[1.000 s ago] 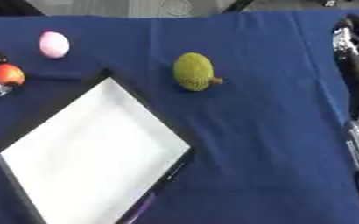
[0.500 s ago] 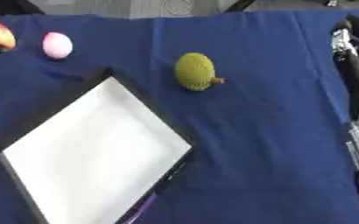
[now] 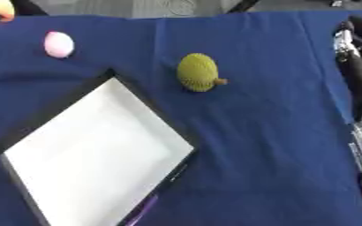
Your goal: Pick up objects on the table and place them in the box.
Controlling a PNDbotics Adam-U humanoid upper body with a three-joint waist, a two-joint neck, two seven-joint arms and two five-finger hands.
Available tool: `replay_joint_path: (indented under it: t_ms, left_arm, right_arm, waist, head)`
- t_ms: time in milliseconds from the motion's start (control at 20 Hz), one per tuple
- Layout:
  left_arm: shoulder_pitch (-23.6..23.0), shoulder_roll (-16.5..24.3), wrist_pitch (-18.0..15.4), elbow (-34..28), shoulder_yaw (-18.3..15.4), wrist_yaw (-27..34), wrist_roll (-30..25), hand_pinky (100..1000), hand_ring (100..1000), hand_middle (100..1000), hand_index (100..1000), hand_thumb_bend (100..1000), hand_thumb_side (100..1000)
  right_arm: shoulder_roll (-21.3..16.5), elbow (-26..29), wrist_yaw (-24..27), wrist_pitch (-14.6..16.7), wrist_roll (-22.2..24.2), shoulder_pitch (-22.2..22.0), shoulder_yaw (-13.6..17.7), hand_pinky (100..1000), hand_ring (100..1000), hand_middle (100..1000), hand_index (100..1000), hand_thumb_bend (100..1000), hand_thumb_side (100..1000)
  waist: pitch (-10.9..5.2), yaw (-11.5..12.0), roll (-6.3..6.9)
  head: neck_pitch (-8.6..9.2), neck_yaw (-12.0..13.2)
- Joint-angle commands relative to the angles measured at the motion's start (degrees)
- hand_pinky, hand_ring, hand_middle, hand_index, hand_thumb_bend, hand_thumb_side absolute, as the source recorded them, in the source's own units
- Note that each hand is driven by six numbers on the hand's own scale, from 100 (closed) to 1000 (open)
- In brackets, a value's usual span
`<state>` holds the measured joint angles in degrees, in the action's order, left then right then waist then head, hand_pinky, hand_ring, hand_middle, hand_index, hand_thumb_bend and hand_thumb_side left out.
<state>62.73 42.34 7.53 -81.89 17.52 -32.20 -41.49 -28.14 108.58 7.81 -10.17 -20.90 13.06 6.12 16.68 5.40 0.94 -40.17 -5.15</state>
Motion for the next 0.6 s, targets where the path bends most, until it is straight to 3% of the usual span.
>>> replay_joint_path:
  t_ms: [50, 350, 600]
  left_arm:
    - [2.6, 0.8, 0.5, -4.8, 0.2, 2.3, -0.6, 759, 734, 638, 638, 100, 126]
    - [4.6, -0.2, 1.1, -12.6, 2.6, 7.2, -2.5, 756, 728, 631, 631, 100, 119]
    - [5.2, 2.1, 2.3, -26.2, 6.5, 12.4, -5.0, 761, 732, 647, 636, 118, 105]
  right_arm:
    - [-2.4, 0.8, 0.0, 0.2, -0.3, 0.2, 0.8, 885, 880, 858, 895, 100, 645]
    - [-3.6, 1.2, 0.3, 0.3, -0.7, -0.2, 1.2, 884, 880, 857, 894, 100, 634]
    - [-4.5, 1.6, 0.3, 0.2, -0.7, -0.5, 1.2, 884, 880, 857, 894, 100, 630]
  waist:
    - [-1.79, 0.1, 0.56]
    - [-2.51, 0.6, 0.38]
    - [-2.74, 0.8, 0.33]
  head:
    - [-0.44, -0.3]
    - [-0.47, -1.0]
    - [-0.36, -1.4]
